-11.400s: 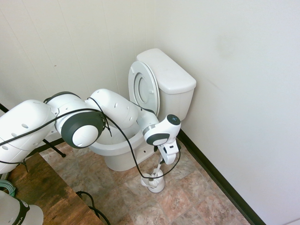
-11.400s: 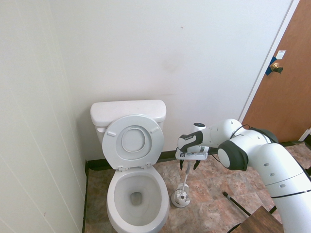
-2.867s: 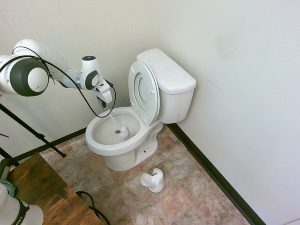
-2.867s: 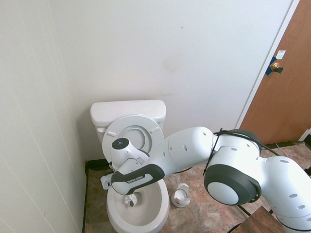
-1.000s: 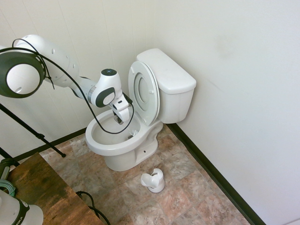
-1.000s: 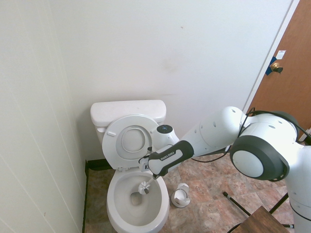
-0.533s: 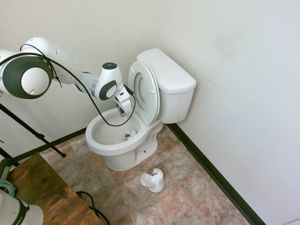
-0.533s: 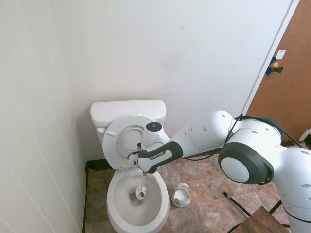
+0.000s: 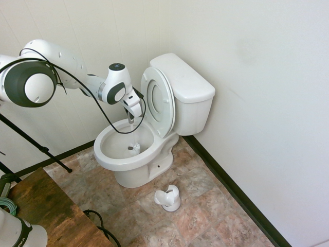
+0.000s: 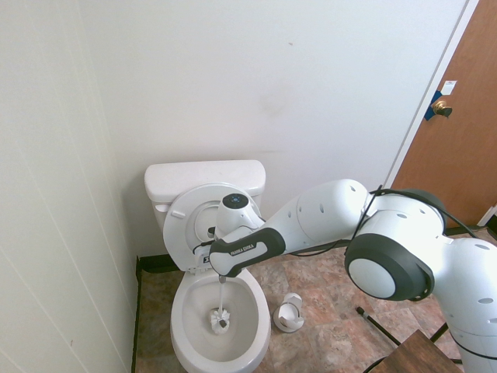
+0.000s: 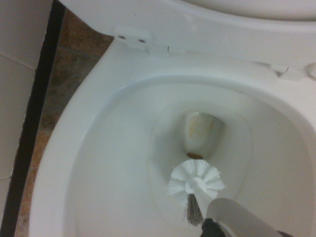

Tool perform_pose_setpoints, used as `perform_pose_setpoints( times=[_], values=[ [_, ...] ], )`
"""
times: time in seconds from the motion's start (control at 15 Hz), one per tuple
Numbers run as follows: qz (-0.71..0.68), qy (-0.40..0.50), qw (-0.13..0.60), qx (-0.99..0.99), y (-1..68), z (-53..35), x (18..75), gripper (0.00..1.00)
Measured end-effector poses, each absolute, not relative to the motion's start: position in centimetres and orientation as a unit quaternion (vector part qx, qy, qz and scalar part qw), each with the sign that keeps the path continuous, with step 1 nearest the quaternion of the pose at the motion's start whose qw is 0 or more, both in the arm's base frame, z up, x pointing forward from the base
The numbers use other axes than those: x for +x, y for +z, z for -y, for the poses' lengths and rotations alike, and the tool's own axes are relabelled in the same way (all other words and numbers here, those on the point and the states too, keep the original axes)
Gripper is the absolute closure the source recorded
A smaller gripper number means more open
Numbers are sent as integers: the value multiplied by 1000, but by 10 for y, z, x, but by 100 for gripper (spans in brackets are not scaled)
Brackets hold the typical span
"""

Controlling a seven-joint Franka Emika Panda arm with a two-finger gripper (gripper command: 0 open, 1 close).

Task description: Clean the toilet

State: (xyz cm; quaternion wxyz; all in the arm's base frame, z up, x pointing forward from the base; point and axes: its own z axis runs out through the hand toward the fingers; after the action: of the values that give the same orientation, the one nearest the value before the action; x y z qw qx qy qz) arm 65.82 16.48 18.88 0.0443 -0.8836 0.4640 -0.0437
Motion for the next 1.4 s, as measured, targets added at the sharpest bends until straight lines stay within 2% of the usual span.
perform_pose_setpoints(
  times=[0.47, 0.93, 1.07, 1.4],
  values=[
    [-463, -68, 62, -882, 307, -154, 625, 100],
    [-505, -98, 77, -854, 438, -64, 551, 100],
    [-522, -98, 75, -844, 447, -39, 539, 100],
    [-566, -84, 55, -818, 421, 26, 529, 100]
  ],
)
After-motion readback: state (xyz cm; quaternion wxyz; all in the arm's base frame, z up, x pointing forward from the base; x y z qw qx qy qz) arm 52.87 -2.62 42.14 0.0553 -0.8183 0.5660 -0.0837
